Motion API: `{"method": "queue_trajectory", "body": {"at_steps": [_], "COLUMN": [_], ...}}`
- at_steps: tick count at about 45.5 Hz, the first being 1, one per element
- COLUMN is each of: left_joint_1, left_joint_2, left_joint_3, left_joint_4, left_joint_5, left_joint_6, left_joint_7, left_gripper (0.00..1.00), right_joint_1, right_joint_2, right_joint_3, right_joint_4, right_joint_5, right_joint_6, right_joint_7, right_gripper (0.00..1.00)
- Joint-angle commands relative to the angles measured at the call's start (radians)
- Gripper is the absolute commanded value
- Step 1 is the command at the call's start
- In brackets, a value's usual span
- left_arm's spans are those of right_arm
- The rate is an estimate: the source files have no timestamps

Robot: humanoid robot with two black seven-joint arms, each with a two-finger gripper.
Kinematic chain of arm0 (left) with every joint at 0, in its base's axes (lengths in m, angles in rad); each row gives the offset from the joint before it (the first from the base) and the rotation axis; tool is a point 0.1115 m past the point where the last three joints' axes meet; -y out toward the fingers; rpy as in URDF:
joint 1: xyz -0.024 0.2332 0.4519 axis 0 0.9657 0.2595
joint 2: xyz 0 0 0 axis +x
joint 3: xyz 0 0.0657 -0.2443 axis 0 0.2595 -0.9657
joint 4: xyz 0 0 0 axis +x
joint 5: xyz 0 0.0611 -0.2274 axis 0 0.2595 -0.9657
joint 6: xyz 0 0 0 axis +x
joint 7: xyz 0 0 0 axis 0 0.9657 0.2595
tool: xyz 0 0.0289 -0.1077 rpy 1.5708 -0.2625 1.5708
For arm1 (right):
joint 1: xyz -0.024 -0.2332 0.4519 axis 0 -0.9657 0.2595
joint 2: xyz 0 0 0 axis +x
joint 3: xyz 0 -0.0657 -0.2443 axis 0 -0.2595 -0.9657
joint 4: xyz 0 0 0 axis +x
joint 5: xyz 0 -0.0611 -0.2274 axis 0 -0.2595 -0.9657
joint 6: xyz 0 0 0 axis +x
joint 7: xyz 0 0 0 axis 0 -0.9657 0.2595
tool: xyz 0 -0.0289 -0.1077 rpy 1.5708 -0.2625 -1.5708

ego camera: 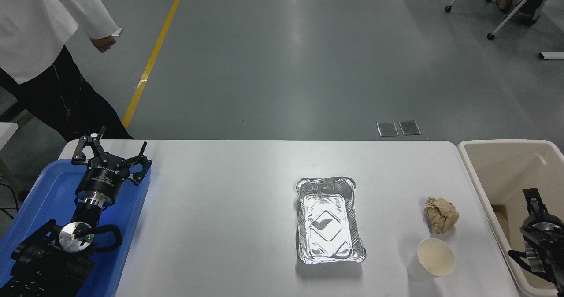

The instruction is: Pick up paper cup place in dustbin

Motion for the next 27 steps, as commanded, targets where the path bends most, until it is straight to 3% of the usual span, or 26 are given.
{"method": "queue_trajectory", "body": {"at_steps": [1, 27], "left_joint_1": [0.000, -0.002], "left_joint_2": [-0.001, -0.001], "left_joint_3": [0.000, 0.000], "left_joint_4": [-0.001, 0.001], "left_joint_5": [0.000, 0.002], "left_joint_6": [0.000, 0.000], "left_joint_7": [0.000, 0.000], "left_gripper": [0.99, 0.99], "right_joint_1": [-0.003, 0.003], "right_joint_2": [0.001, 0.004], "right_joint_3": [0.001, -0.015], "right_joint_4": [-0.001, 0.002], "right_joint_5": [0.000, 0.000], "right_joint_6": [-0.013, -0.002], "right_joint_7": [0.000, 0.000], "right_gripper": [1.00, 1.00]}}
